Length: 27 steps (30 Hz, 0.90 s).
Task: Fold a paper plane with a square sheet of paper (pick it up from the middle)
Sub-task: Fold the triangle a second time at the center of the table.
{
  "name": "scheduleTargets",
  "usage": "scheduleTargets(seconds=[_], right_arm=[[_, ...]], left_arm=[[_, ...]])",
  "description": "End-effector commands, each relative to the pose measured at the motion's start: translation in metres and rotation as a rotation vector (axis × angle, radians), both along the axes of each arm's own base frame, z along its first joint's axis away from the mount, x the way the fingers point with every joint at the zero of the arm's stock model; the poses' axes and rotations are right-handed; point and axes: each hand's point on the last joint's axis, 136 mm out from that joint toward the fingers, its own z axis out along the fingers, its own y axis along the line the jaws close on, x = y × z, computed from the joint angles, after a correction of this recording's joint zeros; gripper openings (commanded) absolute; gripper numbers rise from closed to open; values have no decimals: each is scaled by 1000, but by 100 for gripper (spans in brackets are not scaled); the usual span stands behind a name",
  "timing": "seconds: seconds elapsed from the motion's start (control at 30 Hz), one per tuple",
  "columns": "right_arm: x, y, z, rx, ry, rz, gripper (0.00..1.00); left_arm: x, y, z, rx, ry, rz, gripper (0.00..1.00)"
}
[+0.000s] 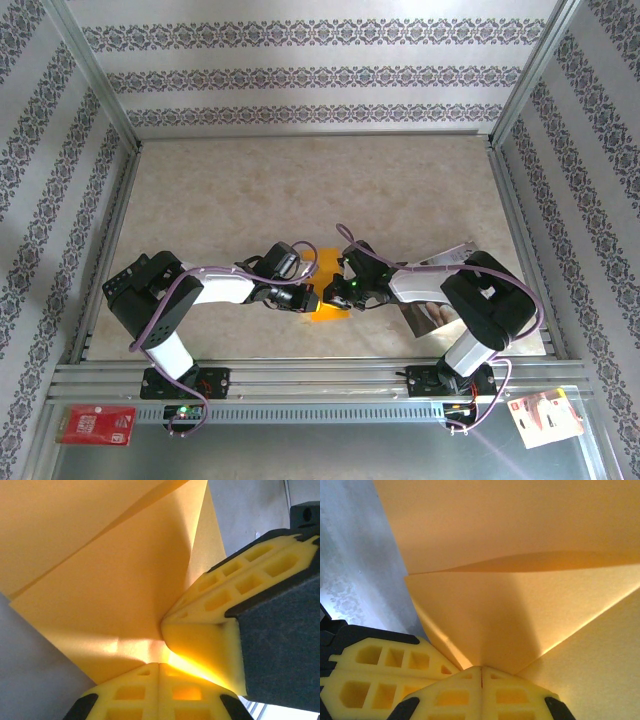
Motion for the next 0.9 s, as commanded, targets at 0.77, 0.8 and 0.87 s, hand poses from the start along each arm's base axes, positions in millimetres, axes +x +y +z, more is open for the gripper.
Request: scheduleTargets(seconds=[0.77,0.8,0.87], right_arm=[[51,-44,12,-32,-97,-119,1],[49,-40,15,-23,-104,-113,1],[47,-33,19,-1,-113,-99,1]], left_arm=[[-20,37,-42,199,74,4,0],[-20,37,-42,200,74,5,0],[-20,36,-42,197,76,6,0]])
